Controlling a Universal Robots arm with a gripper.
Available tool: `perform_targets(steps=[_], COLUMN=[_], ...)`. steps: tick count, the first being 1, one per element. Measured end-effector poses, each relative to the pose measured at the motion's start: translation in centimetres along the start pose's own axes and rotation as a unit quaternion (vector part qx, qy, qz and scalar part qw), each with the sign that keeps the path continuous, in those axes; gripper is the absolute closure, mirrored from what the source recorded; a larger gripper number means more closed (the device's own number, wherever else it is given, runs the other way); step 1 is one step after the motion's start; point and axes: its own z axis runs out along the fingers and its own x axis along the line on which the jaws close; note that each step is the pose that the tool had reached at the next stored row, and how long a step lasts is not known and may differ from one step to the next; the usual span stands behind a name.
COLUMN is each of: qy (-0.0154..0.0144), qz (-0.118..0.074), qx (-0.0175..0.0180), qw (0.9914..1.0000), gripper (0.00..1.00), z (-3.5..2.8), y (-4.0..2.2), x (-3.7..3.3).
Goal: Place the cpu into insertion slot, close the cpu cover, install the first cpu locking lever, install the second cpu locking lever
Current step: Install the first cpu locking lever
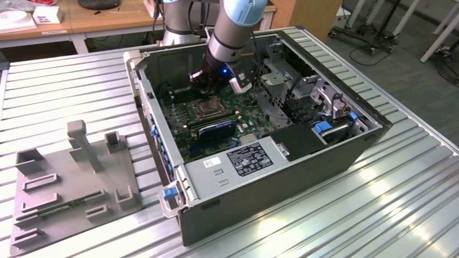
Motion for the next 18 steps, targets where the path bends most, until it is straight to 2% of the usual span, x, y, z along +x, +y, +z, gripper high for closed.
perform_targets(steps=[3, 5, 7, 12, 18], qy=[0.0016, 0.0022, 0.0024, 0.0027, 0.0026], qz=[-0.001, -0.002, -0.003, -0.003, -0.003], qx=[-0.0114, -0.0214, -0.0228, -0.0228, -0.0229], qw=[0.99993, 0.99977, 0.99973, 0.99973, 0.99973], gripper=[0.89, 0.89, 0.89, 0.89, 0.89], z=[-0.03, 0.06, 0.04, -0.02, -0.77], y=[-0.02, 0.03, 0.01, 0.02, 0.24], x=[0.02, 0.00, 0.00, 0.01, 0.12])
